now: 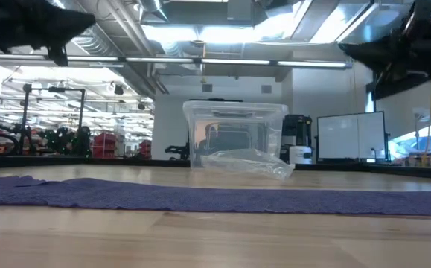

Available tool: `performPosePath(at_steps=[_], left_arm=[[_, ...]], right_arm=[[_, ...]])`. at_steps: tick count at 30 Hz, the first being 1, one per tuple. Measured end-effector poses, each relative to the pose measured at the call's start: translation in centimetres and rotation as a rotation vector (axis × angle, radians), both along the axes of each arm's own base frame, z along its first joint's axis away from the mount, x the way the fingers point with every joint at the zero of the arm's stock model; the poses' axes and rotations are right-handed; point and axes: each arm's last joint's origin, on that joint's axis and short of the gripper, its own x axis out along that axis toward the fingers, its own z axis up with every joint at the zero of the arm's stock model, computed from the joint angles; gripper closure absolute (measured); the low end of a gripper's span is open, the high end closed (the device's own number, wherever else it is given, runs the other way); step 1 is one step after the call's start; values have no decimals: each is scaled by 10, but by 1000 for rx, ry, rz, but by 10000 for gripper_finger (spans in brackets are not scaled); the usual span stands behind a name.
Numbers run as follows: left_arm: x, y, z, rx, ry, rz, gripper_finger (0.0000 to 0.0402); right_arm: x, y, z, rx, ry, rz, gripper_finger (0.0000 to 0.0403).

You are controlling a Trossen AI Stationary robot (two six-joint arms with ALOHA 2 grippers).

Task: Roll bandage
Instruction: Roll the violet bandage

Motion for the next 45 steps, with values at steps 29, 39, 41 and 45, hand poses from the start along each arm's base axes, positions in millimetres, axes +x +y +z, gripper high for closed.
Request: performPosePath(at_steps=[29, 39, 41, 45], left_arm=[[77, -21, 8, 45, 439, -65, 400], [83, -23, 4, 98, 484, -60, 400], [83, -23, 4, 101, 483, -59, 400], [83, -23, 5, 91, 475, -60, 400]], right_arm=[[68, 84, 74, 261, 907, 520, 397], [64, 150, 35, 736, 1217, 454, 397], [62, 156, 28, 841, 1305, 434, 396], [59, 165, 21, 940, 1388, 416, 381]])
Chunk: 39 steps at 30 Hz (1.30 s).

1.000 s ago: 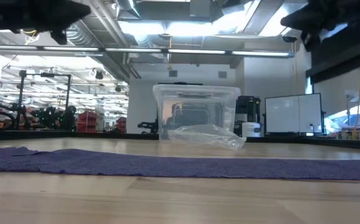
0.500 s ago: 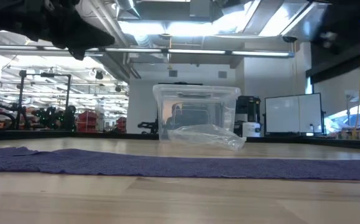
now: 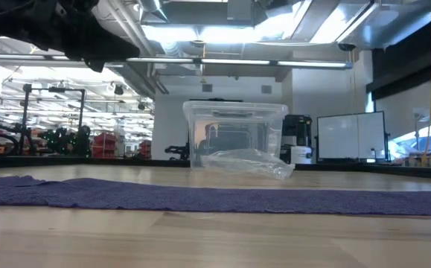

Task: Roll bandage
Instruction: Roll the violet bandage

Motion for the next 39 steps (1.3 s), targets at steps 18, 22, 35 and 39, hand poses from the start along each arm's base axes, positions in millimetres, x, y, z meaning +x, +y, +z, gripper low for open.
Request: performPosePath(at_steps=[18, 22, 35, 39], left_arm=[[0, 0, -1, 109, 28, -15, 400], [0, 0, -1, 110, 30, -15, 400], [0, 3, -1, 84, 29, 4, 400], [0, 3, -2, 82, 37, 4, 400]], right_arm=[[10, -2, -5, -144, -118, -4, 368], [10, -5, -6, -215, -146, -4, 366], [3, -11, -12, -73, 137, -90, 161], [4, -5, -22, -92, 210, -124, 118]])
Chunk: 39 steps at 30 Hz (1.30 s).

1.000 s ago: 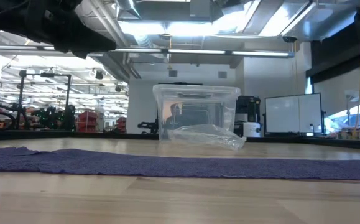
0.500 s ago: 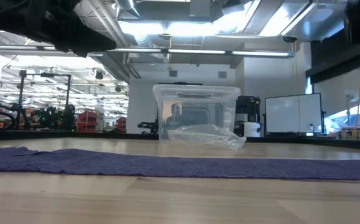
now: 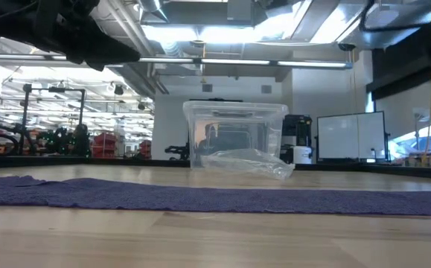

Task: Roll bandage
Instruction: Roll the violet bandage

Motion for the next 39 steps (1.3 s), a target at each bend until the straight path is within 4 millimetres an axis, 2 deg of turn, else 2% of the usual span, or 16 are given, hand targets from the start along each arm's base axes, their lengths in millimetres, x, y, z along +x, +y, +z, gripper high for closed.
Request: performPosePath(at_steps=[4, 7, 14, 17, 21, 25, 29, 31, 33, 36, 39], left_arm=[[0, 0, -1, 1, 13, 0, 400], [0, -1, -1, -4, 12, -3, 400], [0, -1, 0, -6, 2, -3, 400], [0, -1, -1, -5, 7, -3, 400], [0, 0, -1, 4, 12, -4, 400], [0, -1, -1, 20, 15, -7, 400], [1, -1, 2, 6, 22, -3, 400], [6, -2, 16, -48, 35, 1, 400], [13, -4, 39, -78, 69, -1, 400], [25, -8, 66, -12, 158, -15, 400], [39, -9, 79, 64, 220, -25, 400]], right_arm=[[0, 11, -16, -32, 75, 25, 115], [4, 20, -23, -26, 69, 27, 124], [10, 25, -48, -86, 167, -34, 155], [11, 26, -51, -92, 163, -33, 184], [11, 26, -50, -97, 158, 5, 260], [15, 29, -37, -111, 137, 88, 342], [21, 32, -10, -200, 77, 203, 352], [26, 34, 6, -274, 12, 280, 352], [34, 33, 22, -359, -63, 346, 352], [52, 29, 41, -495, -225, 464, 352], [75, 13, 54, -638, -335, 583, 352]])
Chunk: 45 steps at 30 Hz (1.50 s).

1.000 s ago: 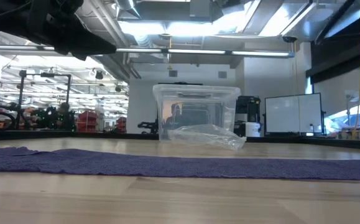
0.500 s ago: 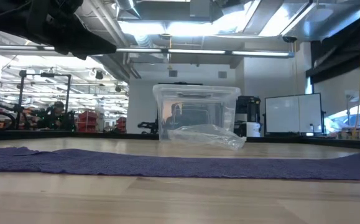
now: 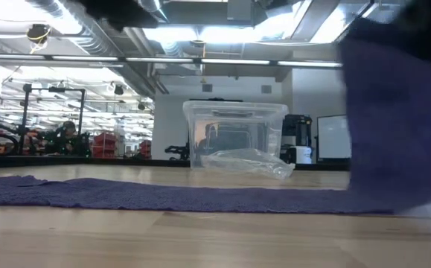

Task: Roll bandage
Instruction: Roll the violet bandage

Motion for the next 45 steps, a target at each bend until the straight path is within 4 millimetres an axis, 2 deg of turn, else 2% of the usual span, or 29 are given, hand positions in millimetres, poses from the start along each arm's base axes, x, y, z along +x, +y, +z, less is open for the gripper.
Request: performPosePath(at_steps=[4, 7, 11, 15, 18, 21, 26, 32, 38, 45], left_arm=[[23, -2, 6, 8, 6, -25, 400], [38, -1, 0, 11, 29, -14, 400], [60, 10, -1, -25, 24, 52, 396], [84, 21, 8, -123, 46, -1, 360], [102, 22, 12, -185, 66, -74, 318], [120, 20, 5, -188, 106, -104, 283], [139, 13, -2, -144, 139, -131, 254], [139, -1, -2, -40, 153, -159, 251], [141, -6, -1, 94, 134, -194, 251], [142, -9, 7, 132, 73, -200, 251]], right_arm=[[32, -38, 7, -98, -81, 48, 352], [47, -61, 10, -164, -111, 135, 352], [61, -85, 9, -219, -160, 228, 352], [66, -99, 7, -206, -170, 267, 352], [66, -102, 6, -199, -162, 274, 351], [66, -101, 6, -186, -165, 289, 352], [65, -99, 5, -149, -156, 322, 352], [65, -97, 5, -88, -164, 402, 352], [66, -96, 5, -86, -170, 477, 352], [64, -94, 4, -72, -154, 560, 352]])
